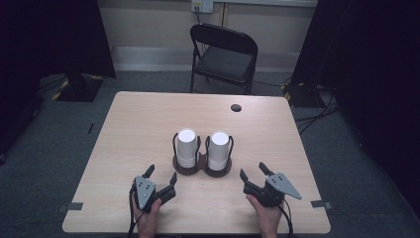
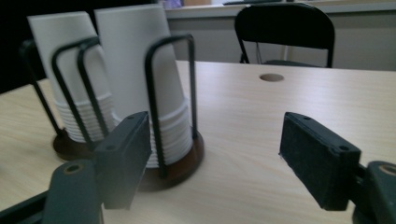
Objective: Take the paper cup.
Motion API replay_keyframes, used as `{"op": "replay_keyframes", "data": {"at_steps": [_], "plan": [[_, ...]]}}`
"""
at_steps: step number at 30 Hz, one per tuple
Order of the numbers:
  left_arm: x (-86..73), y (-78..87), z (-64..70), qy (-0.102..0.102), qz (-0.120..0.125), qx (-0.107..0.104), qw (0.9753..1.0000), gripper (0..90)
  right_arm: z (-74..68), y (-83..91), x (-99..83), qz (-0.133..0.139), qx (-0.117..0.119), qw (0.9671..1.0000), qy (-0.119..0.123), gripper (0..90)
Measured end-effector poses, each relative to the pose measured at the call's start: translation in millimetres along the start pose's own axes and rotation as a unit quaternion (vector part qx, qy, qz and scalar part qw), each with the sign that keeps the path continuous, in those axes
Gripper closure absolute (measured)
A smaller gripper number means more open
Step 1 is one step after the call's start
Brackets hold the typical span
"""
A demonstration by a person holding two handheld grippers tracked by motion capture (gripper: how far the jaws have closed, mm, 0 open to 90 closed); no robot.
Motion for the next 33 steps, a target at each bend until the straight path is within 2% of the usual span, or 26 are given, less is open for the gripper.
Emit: {"op": "replay_keyframes", "data": {"at_steps": [3,12,16,20,26,27,33], "plan": [[0.0,0.0,-0.2,0.0,0.0,0.001,1.0,19.8,-3.9,-0.7,8.2,0.016,0.019,0.9997,-0.002,24.4],[0.0,0.1,-0.1,0.001,0.001,0.001,1.0,19.8,-10.5,-7.2,21.2,0.026,0.042,0.9988,0.006,22.2],[0.0,0.1,-0.1,0.001,0.001,0.001,1.0,19.8,-15.2,-12.4,29.7,0.023,0.063,0.9977,0.012,22.4],[-0.1,0.2,-0.1,0.001,0.001,0.001,1.0,19.8,-19.3,-17.6,38.5,0.025,0.073,0.9966,0.027,25.7],[-0.1,0.2,0.0,0.002,0.003,0.0,1.0,19.8,-21.7,-28.1,50.3,0.021,0.085,0.9955,0.036,24.9],[-0.2,0.2,0.0,0.003,0.003,-0.001,1.0,19.8,-22.4,-32.9,53.9,0.019,0.092,0.9949,0.037,28.2],[-0.2,0.3,0.0,0.003,0.003,-0.001,1.0,19.8,-24.8,-45.1,61.7,0.014,0.099,0.994,0.043,26.4]]}}
Point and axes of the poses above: each handheld gripper's, and its own axes: y roughly backward along the jaws, x roughly out of its top, z roughly to its right, the point moved 1 cm from there along -y, roughly forward along the jaws, and after that the axes turned 9 degrees about x, right-handed, at the moved point
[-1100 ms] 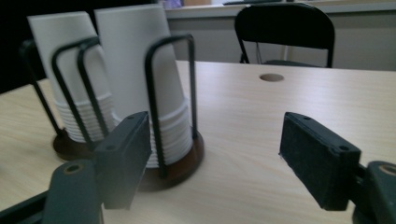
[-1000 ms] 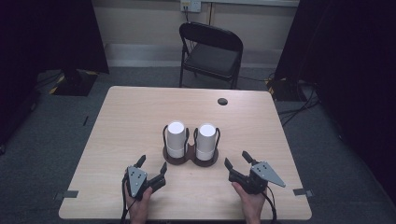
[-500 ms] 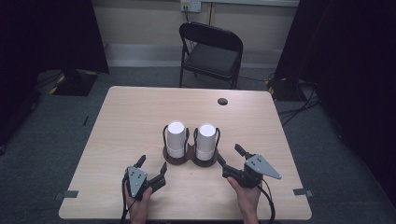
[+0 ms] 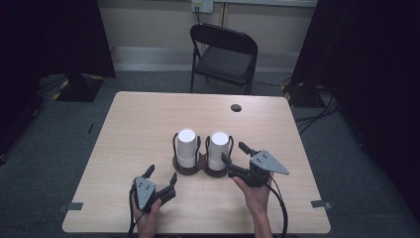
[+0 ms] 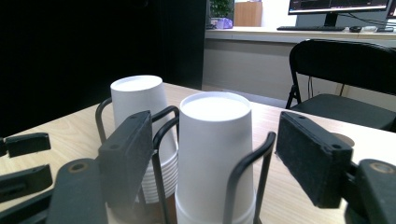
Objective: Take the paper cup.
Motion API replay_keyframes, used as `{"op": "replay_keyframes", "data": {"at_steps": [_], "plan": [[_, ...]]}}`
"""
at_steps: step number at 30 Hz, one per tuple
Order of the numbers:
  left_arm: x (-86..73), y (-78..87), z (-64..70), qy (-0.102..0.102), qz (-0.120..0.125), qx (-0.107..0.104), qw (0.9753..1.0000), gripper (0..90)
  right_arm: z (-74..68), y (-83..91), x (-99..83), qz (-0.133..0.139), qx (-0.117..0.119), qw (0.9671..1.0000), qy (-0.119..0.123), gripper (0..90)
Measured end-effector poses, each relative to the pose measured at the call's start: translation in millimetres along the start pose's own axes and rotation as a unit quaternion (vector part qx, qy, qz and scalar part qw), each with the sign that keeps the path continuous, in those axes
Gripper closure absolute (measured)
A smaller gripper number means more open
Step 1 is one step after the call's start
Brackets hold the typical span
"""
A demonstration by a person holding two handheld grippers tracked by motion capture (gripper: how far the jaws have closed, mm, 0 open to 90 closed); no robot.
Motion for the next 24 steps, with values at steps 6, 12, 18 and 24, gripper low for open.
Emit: {"op": "replay_keyframes", "data": {"at_steps": [6,12,18,24], "plan": [[-0.1,0.1,-0.1,0.0,0.0,-0.001,1.0,19.8,2.5,-16.9,7.9,-0.012,0.015,0.9998,0.006,25.7],[-0.1,0.2,0.2,0.001,0.001,0.0,1.0,19.7,5.3,-24.5,11.8,-0.017,0.019,0.9997,0.006,24.4],[-0.2,0.3,0.2,0.001,0.002,0.0,1.0,19.8,10.1,-34.5,16.0,-0.017,0.024,0.9996,0.006,26.1],[-0.2,0.6,-0.1,-0.002,0.002,-0.001,1.0,19.8,13.9,-46.7,16.5,-0.035,0.022,0.9991,0.004,18.9]]}}
Point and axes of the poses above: each handheld gripper's, and its own axes: y roughly backward along the jaws, x roughly out of its top, z roughly to its right, the point moved 1 cm from there along -y, roughly forward along the jaws, and after that the axes turned 9 degrees about x, right-handed, at the moved point
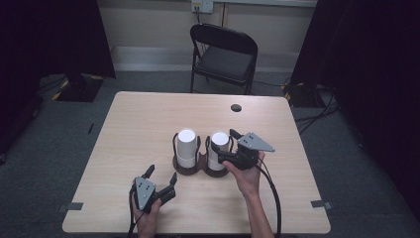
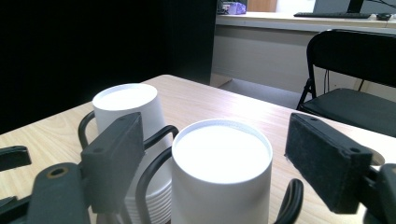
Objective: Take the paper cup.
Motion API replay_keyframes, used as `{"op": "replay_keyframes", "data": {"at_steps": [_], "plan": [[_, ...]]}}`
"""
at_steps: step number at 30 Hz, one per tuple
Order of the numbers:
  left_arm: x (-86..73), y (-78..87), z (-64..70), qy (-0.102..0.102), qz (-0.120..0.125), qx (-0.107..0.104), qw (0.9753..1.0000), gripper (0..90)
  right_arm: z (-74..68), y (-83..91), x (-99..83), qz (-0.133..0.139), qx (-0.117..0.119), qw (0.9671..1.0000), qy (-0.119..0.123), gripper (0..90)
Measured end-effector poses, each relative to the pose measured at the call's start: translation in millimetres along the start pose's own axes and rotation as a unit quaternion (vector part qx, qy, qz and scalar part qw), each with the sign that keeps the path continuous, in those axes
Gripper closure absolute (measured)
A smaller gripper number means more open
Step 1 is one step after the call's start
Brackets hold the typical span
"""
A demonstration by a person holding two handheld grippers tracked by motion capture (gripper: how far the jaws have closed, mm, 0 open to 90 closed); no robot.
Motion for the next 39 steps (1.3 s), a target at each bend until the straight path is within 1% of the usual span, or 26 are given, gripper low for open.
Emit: {"op": "replay_keyframes", "data": {"at_steps": [8,11,15,19,23,25,30,33,36,39], "plan": [[-0.1,0.2,-0.2,0.0,0.001,0.0,1.0,19.8,3.7,-13.8,1.0,-0.01,0.004,0.9999,0.001,20.4],[-0.1,0.3,-0.5,-0.001,0.001,-0.001,1.0,19.8,3.6,-19.1,-1.6,-0.019,0.006,0.9998,0.0,22.0],[-0.1,0.3,-0.3,0.001,0.002,-0.001,1.0,19.8,3.1,-21.0,-3.9,-0.018,0.005,0.9998,-0.001,23.0],[-0.1,0.3,-0.4,0.001,0.002,-0.002,1.0,19.8,2.9,-23.2,-6.0,-0.022,0.002,0.9998,0.0,24.4],[0.0,0.0,-0.3,-0.001,-0.001,-0.002,1.0,19.5,3.4,-23.9,-8.3,-0.021,0.002,0.9998,-0.002,26.0],[0.0,0.0,-0.2,-0.002,0.0,-0.003,1.0,19.3,3.6,-23.7,-10.4,-0.024,-0.004,0.9997,-0.001,27.1],[0.0,0.2,-0.5,-0.002,0.0,-0.001,1.0,19.2,5.9,-25.5,-15.6,-0.03,-0.004,0.9995,-0.004,27.2],[0.0,-0.2,0.0,-0.002,0.0,-0.003,1.0,19.2,6.6,-25.9,-16.2,-0.033,-0.008,0.9994,-0.001,28.4],[0.3,-0.4,0.4,-0.008,-0.003,-0.004,1.0,19.2,6.3,-25.8,-16.0,-0.037,-0.011,0.9993,0.003,32.5],[0.6,-1.2,1.9,-0.016,-0.008,-0.007,0.9998,19.3,5.9,-26.2,-15.5,-0.04,-0.011,0.9991,0.007,32.8]]}}
Point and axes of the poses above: each handheld gripper's, and its own axes: y roughly backward along the jaws, x roughly out of its top, z roughly to its right, the point moved 1 cm from there along -y, roughly forward along the jaws, and after that the axes turned 9 degrees about x, right-handed, at the moved point
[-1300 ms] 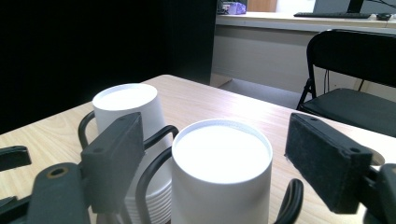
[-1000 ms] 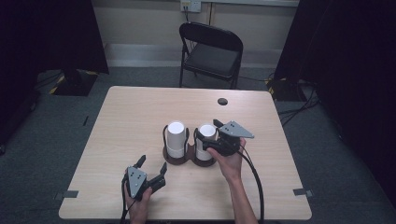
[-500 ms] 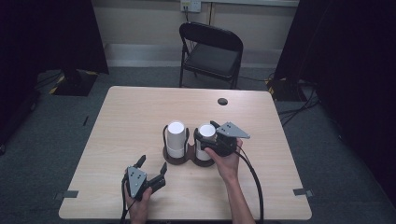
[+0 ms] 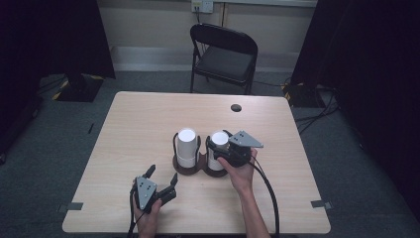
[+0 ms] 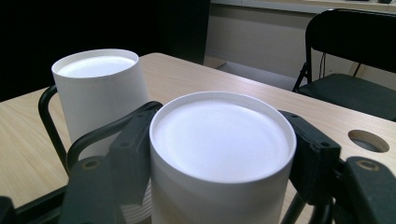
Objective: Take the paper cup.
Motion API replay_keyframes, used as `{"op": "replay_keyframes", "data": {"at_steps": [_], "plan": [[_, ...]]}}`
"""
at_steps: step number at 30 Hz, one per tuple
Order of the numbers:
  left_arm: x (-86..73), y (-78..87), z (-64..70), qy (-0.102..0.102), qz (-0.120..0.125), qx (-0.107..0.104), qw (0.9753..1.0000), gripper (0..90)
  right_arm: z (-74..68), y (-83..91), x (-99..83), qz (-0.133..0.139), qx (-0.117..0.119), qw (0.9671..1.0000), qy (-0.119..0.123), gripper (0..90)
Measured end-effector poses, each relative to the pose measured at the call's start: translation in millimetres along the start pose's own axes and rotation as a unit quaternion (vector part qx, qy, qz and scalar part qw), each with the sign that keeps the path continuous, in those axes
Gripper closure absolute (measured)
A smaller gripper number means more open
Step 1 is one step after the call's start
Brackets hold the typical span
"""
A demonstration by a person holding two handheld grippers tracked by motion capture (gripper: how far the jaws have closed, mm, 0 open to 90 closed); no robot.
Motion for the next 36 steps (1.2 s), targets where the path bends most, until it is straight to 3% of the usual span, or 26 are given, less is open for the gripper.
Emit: {"op": "replay_keyframes", "data": {"at_steps": [9,12,17,24,31,36], "plan": [[0.3,-0.9,-0.1,-0.004,-0.003,0.003,1.0,19.1,0.4,1.6,3.4,0.005,-0.002,1.0,0.0,33.3],[0.7,-1.9,0.8,-0.015,-0.006,-0.014,0.9998,21.9,0.6,3.0,6.1,0.009,-0.001,1.0,-0.001,33.3],[1.1,-3.2,2.6,-0.024,-0.011,-0.017,0.9995,18.6,0.3,6.2,12.4,0.014,-0.004,0.9999,0.003,33.4],[0.3,-1.7,-2.3,0.005,-0.003,-0.007,1.0,21.1,0.5,9.2,17.5,0.025,-0.003,0.9997,0.0,33.5],[0.9,-3.0,-0.2,-0.008,-0.012,-0.01,0.9998,19.7,0.7,13.2,23.8,0.032,-0.005,0.9995,-0.004,33.5],[0.9,-3.3,-1.2,-0.001,-0.013,-0.007,0.9999,19.4,0.2,17.2,31.2,0.041,-0.003,0.9991,-0.003,33.5]]}}
Point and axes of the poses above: each handheld gripper's, and its own axes: y roughly backward along the jaws, x roughly out of its top, z roughly to its right, the point moved 1 cm from there along -y, roughly forward along the jaws, and after that the axes turned 9 degrees about x, right-handed, at the moved point
